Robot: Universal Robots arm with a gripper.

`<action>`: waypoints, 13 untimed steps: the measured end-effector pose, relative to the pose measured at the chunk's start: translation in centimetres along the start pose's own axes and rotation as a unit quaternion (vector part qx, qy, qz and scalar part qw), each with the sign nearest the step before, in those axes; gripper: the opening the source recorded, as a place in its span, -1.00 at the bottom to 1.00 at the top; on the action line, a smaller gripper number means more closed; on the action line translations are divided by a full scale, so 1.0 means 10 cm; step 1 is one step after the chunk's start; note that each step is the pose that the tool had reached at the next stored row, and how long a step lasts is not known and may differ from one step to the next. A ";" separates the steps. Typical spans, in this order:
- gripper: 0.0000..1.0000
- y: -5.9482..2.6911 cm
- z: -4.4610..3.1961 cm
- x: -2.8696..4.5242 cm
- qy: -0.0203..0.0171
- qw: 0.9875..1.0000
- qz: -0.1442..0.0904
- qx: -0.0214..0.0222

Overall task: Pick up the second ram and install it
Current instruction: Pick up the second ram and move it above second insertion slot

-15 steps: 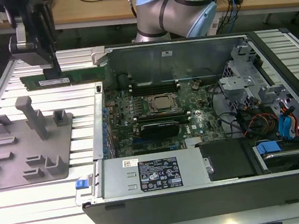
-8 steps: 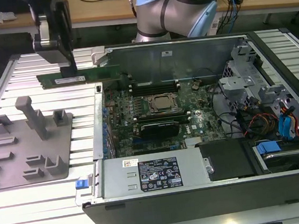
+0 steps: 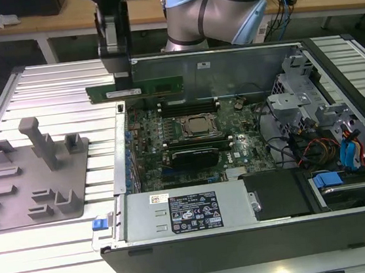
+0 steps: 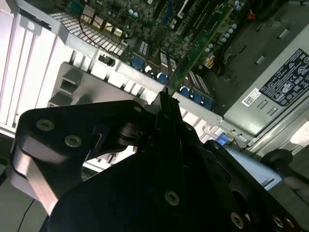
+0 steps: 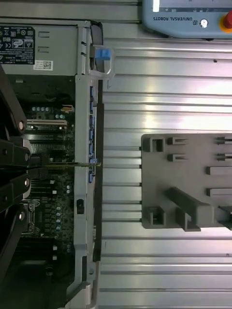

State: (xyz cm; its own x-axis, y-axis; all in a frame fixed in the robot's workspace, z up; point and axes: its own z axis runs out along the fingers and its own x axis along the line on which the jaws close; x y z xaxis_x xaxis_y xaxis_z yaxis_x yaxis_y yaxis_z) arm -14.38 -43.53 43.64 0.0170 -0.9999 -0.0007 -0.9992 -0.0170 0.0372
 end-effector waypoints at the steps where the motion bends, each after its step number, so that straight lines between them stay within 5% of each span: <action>1: -0.82 -0.033 0.013 -0.021 0.000 1.000 0.000 0.000; 8: -0.82 -0.451 0.154 -0.090 0.000 1.000 0.000 -0.007; 10: -0.82 -0.634 0.218 -0.119 0.000 1.000 0.000 -0.008; 13: -0.82 -0.674 0.270 -0.177 -0.002 1.000 -0.001 -0.008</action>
State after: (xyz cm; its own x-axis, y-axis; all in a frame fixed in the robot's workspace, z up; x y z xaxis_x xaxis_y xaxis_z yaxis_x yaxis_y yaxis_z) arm -7.78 -41.65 40.69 0.0181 -0.9998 -0.0047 -0.9984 -0.0183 0.0538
